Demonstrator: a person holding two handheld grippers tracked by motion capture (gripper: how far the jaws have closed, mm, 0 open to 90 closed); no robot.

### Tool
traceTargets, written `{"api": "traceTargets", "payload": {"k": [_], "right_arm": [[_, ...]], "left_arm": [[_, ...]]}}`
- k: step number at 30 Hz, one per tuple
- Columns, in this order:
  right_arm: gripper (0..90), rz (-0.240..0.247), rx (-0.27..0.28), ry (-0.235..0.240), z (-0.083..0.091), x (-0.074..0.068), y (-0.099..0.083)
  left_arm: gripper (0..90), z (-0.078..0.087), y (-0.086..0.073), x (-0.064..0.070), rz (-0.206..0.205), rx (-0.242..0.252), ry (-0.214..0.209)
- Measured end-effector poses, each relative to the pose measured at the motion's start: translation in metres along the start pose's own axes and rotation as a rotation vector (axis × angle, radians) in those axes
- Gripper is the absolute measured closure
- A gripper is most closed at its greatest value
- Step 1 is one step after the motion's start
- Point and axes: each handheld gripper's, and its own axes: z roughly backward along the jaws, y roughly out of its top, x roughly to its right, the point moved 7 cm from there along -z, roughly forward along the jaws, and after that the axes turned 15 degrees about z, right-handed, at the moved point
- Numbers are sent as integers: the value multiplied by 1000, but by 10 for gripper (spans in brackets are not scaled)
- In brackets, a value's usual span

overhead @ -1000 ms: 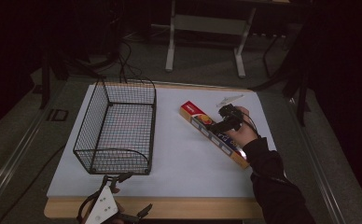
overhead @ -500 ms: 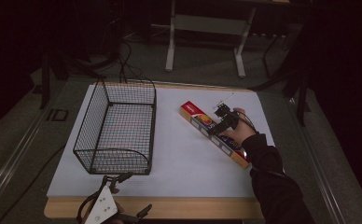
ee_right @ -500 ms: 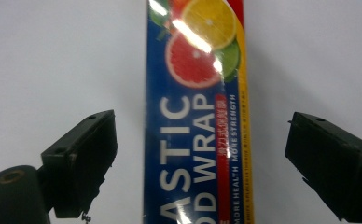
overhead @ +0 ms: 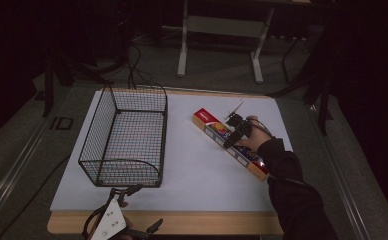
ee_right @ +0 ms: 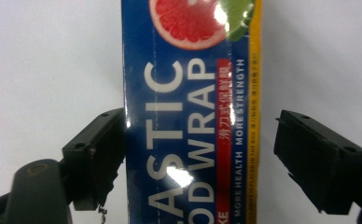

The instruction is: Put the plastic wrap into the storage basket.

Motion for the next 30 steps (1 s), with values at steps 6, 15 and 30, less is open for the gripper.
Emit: {"api": "traceTargets", "payload": {"k": [6, 15, 30], "right_arm": [[317, -7, -41, 35, -6, -2, 1], [391, 8, -87, 17, -6, -5, 4], [400, -120, 38, -62, 37, 10, 11]], "left_arm": [[13, 0, 0, 0, -1, 1, 2], [12, 0, 0, 0, 1, 1, 1], [13, -1, 0, 0, 0, -1, 4]]}}
